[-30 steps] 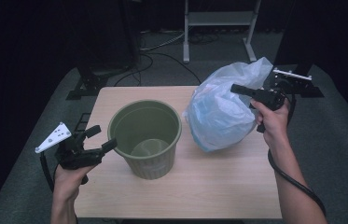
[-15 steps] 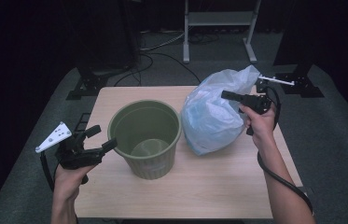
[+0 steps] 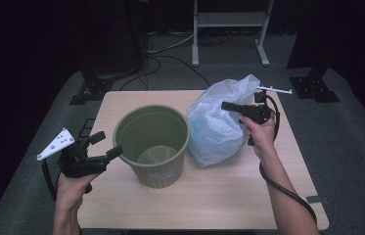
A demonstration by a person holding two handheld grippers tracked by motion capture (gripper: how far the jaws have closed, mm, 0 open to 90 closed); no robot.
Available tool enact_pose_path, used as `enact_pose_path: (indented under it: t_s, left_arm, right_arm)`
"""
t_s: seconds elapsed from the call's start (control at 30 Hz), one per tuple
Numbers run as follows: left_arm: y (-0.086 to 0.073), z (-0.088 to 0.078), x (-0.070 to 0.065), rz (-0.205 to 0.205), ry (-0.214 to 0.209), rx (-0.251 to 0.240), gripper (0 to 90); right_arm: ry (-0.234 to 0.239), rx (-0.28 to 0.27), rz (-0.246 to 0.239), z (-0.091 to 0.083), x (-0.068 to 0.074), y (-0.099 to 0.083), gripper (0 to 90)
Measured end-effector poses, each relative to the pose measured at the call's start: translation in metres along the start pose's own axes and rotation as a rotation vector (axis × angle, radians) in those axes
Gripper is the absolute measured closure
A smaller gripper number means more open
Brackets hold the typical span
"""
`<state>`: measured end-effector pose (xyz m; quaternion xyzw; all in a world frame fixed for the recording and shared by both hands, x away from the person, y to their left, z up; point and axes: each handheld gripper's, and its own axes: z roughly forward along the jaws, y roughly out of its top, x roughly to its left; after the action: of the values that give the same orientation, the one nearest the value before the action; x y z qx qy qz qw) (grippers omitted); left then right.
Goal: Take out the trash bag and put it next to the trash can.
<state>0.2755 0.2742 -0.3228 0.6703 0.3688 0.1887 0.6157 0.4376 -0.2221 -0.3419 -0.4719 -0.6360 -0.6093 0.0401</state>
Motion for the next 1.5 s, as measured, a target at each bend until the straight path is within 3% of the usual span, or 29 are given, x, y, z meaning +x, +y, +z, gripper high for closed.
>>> enact_pose_path:
  t_s: [0.83,1.5]
  left_arm:
    - [-0.001,0.002,-0.001,0.001,-0.004,0.009,8.5]
    - [-0.003,0.004,-0.001,-0.002,-0.007,0.02,8.5]
  right_arm:
    - [0.031,0.058,0.021,0.034,-0.006,-0.027,88.7]
    - [0.034,0.12,0.049,0.055,-0.021,-0.054,88.6]
